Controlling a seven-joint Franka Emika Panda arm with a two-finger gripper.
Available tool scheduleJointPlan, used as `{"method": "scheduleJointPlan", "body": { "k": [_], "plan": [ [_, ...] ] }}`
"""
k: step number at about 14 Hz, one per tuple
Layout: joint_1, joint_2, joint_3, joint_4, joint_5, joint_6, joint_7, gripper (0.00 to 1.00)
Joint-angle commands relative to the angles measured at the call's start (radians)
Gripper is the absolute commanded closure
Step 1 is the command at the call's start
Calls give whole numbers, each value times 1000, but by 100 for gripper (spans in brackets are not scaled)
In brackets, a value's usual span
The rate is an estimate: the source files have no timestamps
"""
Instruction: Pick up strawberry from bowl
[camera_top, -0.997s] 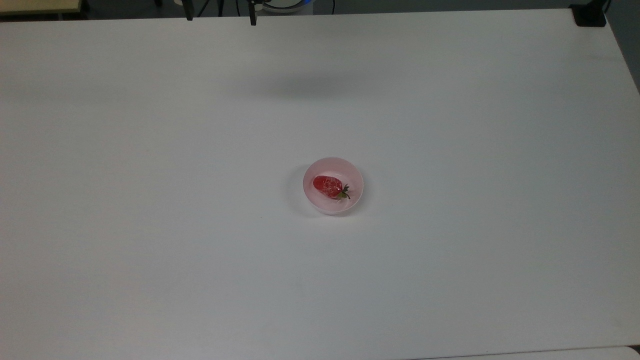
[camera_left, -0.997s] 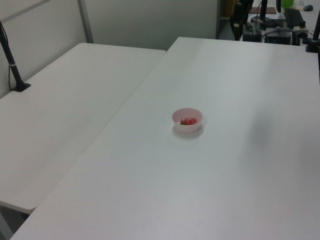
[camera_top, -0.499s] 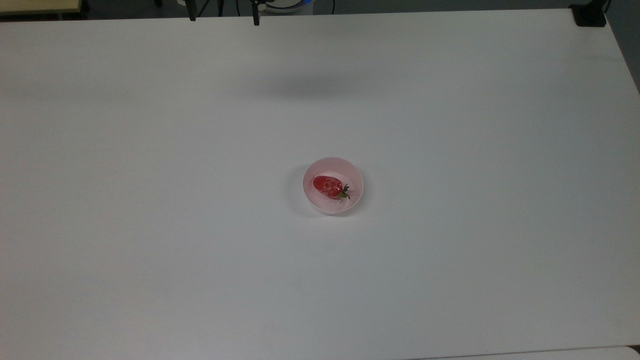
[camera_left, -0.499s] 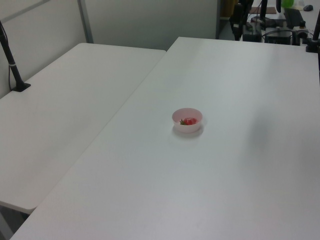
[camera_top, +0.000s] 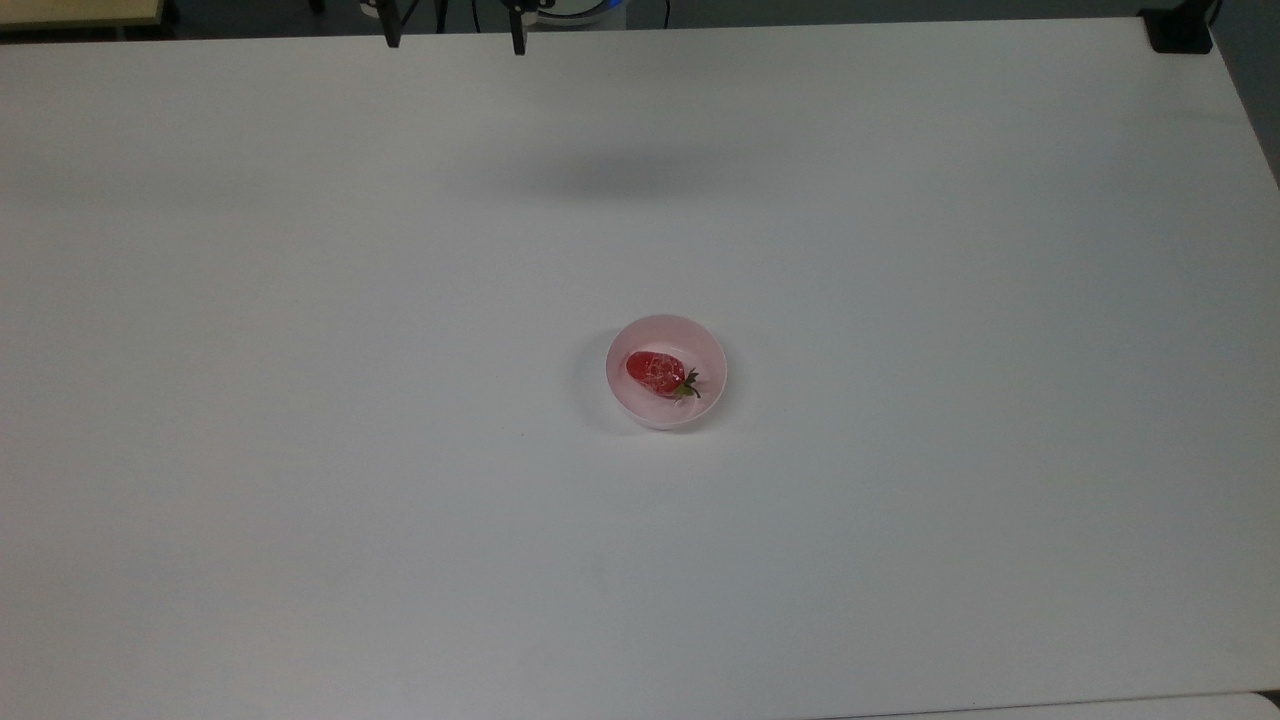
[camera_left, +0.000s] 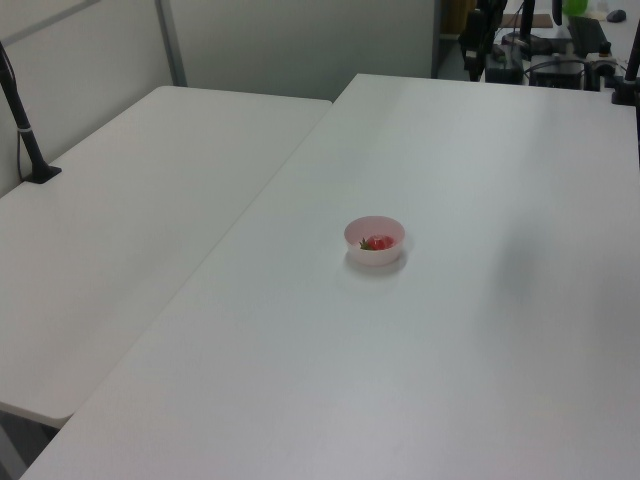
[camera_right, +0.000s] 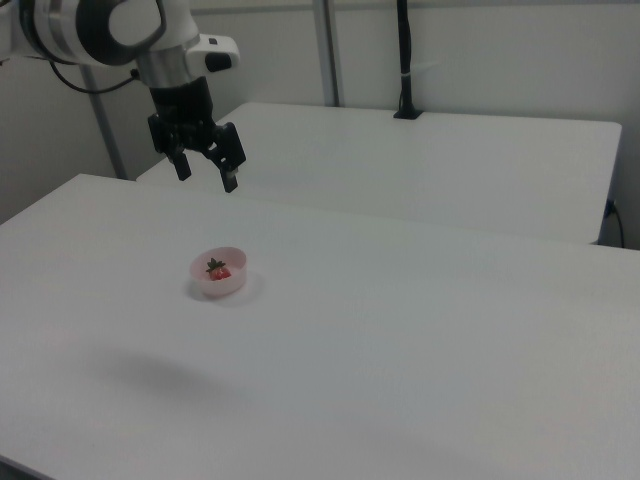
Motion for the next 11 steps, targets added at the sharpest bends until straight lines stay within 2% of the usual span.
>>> {"method": "scheduleJointPlan", "body": {
  "k": [1, 3, 6, 9, 11],
  "plan": [
    [29, 46, -6, 3, 45, -8, 192, 0],
    [65, 83, -3, -6, 47, 76, 381, 0],
    [108, 193, 16, -16, 52, 197, 558, 0],
    [118, 316, 22, -11, 111, 315, 873, 0],
    [121, 358, 33, -16, 137, 358, 1013, 0]
  ]
}}
